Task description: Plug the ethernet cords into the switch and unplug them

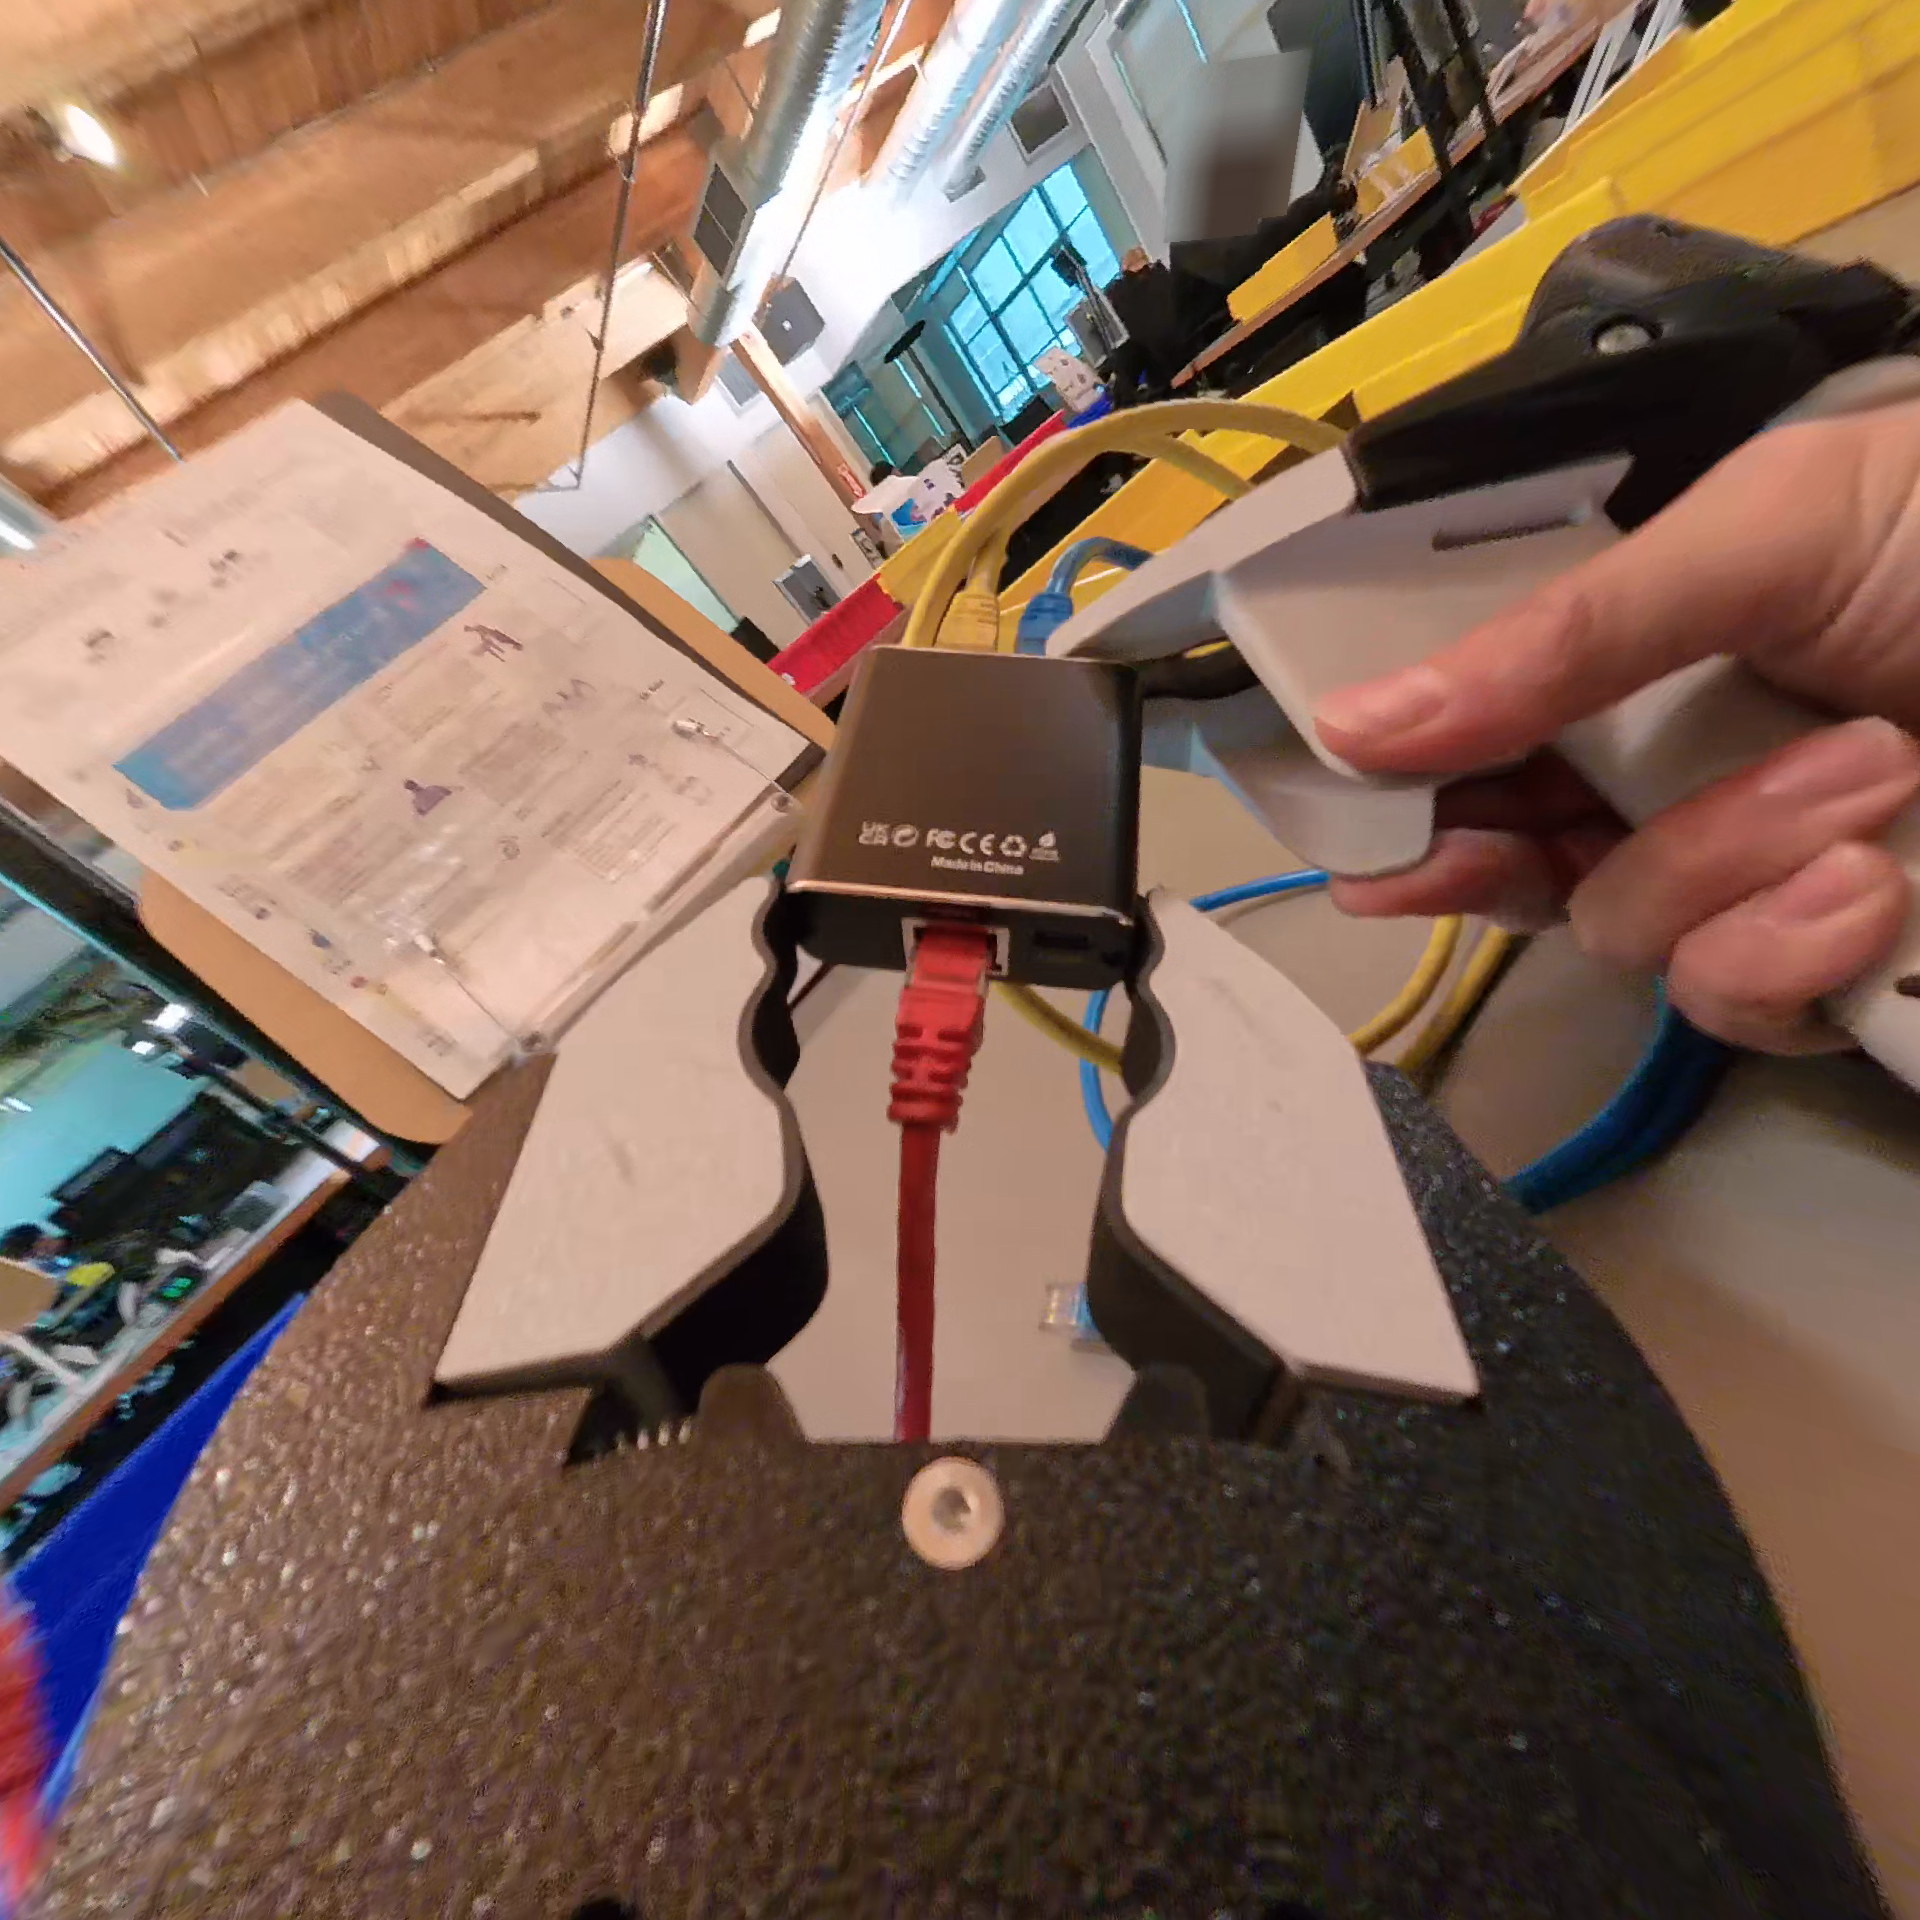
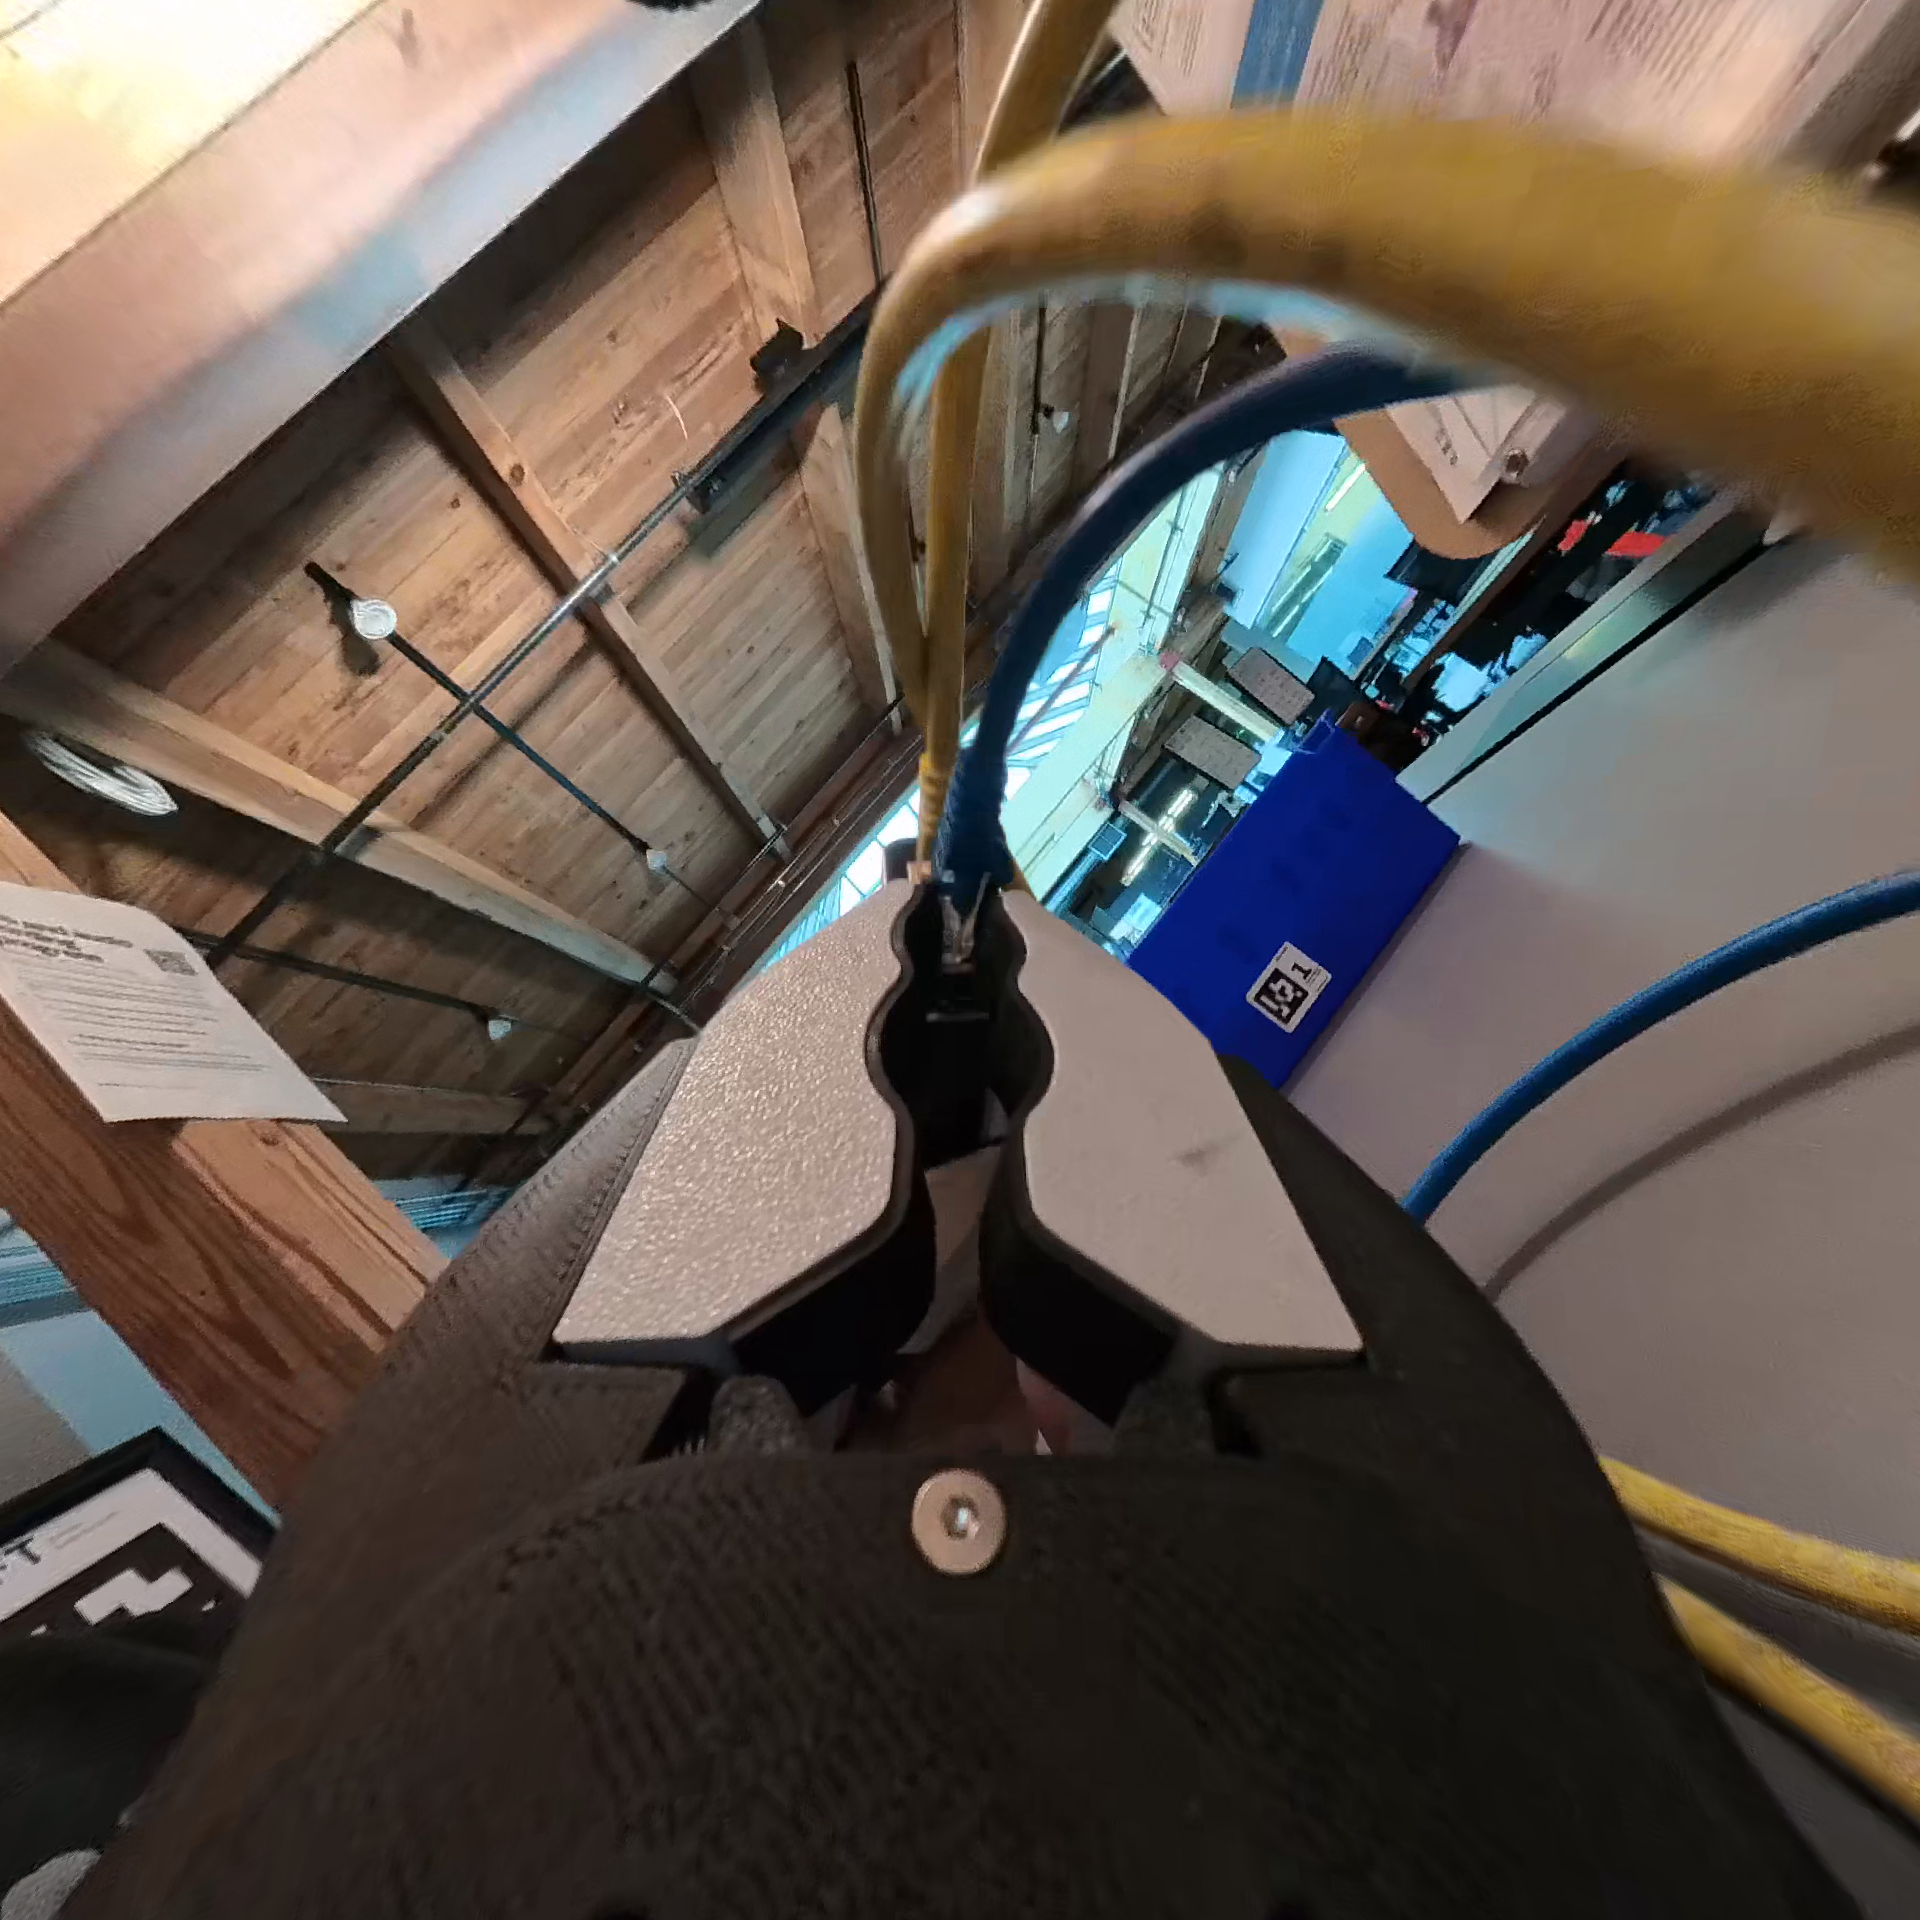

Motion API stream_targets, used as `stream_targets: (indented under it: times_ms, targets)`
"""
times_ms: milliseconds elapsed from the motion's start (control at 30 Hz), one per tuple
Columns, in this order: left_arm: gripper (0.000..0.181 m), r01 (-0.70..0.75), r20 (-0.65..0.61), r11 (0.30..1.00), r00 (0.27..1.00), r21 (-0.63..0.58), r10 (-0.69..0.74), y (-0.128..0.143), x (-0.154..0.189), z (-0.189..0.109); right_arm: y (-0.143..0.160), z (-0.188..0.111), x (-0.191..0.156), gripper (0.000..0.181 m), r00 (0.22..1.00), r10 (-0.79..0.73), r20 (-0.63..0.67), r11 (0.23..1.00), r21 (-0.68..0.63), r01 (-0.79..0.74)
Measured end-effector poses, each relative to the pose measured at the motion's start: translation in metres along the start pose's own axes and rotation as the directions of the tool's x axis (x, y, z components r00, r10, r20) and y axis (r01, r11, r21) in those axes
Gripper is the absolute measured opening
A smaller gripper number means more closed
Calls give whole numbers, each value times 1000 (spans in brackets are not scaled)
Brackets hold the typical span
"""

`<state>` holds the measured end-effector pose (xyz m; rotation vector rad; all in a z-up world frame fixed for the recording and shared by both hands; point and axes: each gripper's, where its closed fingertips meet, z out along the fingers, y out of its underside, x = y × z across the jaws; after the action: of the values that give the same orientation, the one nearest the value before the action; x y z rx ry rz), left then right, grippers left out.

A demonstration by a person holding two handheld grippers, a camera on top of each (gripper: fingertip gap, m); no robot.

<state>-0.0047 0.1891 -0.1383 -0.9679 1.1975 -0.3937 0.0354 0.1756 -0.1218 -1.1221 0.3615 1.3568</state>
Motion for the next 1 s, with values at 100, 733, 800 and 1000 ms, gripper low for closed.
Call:
stream_targets:
  times_ms: [100, 733, 800, 1000]
  targets:
    - [60, 66, -37, 998, 997, -8, -66, 2, 4, 1, -17, -6, 5, 5, 997, -60, -53, 998, -10, 60]
    - [60, 332, 121, 943, 937, -18, -328, 18, -47, -8, 93, -1, -7, 7, 883, -454, 120, 602, -690, 403]
    - [60, 352, 117, 934, 932, -64, -343, 22, -52, -8, 108, -6, -23, 7, 846, -476, 239, 475, -740, 476]
    - [60, 439, 207, 898, 881, -25, -425, 18, -90, -23, 112, -33, -74, 7, 775, -434, 460, 249, -765, 593]
